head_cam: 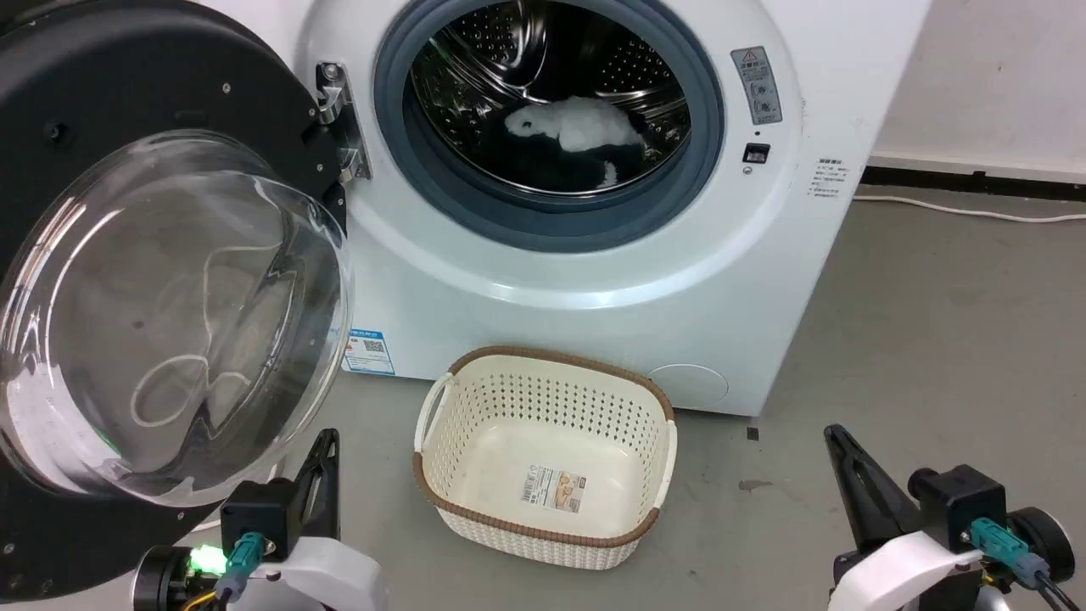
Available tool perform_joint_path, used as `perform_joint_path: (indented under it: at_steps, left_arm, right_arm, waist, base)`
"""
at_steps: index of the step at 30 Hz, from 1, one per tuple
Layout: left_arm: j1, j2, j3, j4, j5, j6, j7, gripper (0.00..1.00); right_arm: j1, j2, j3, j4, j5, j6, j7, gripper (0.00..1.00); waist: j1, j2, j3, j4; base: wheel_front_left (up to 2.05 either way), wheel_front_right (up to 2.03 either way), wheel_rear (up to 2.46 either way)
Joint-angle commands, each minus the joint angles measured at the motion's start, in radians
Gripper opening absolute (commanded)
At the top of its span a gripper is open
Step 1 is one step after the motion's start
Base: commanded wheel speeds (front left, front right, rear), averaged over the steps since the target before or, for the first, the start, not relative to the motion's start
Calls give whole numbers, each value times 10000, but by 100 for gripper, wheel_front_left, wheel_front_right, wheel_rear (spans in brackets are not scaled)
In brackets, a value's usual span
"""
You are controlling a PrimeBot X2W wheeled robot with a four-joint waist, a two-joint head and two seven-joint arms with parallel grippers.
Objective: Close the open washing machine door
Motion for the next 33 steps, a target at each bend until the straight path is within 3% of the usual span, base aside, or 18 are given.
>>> perform_joint_path:
  at_steps: [1,33]
  left_arm:
    - [-151,-7,9,-43,28,28,5,0]
    - [-151,-7,9,-43,28,28,5,0]
  right_arm:
    - [-118,17,-1,-55,-76,8,5,0]
    - [-118,17,-1,-55,-76,8,5,0]
  waist:
    - [0,-1,0,0]
    - [0,-1,0,0]
  base:
    - [0,0,0]
    - [0,0,0]
